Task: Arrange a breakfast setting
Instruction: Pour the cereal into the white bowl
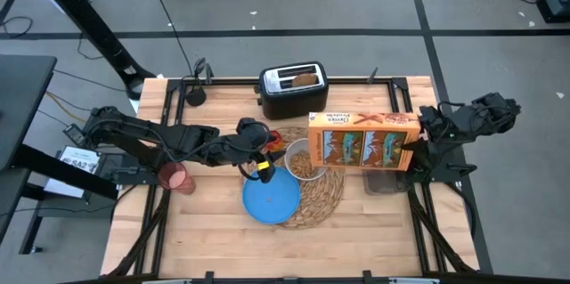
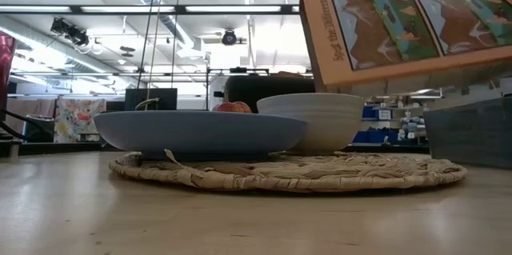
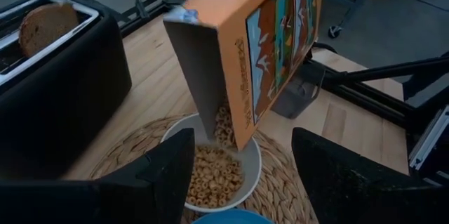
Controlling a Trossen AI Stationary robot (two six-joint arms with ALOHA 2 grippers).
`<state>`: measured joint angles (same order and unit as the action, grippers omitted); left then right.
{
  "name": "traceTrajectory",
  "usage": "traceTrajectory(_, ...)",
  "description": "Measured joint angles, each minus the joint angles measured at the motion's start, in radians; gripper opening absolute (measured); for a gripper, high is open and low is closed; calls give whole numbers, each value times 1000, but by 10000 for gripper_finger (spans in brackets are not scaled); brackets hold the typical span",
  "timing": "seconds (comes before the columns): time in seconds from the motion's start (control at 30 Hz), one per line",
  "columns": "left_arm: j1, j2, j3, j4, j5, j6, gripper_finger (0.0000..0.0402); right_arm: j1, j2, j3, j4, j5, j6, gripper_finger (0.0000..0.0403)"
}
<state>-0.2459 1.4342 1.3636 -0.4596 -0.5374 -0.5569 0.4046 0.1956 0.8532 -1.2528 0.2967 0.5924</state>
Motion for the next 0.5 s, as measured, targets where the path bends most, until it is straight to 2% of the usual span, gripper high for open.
traceTrajectory(0.5, 3, 0, 0, 43, 2, 26, 244, 0, 1, 6, -9, -2, -3, 241)
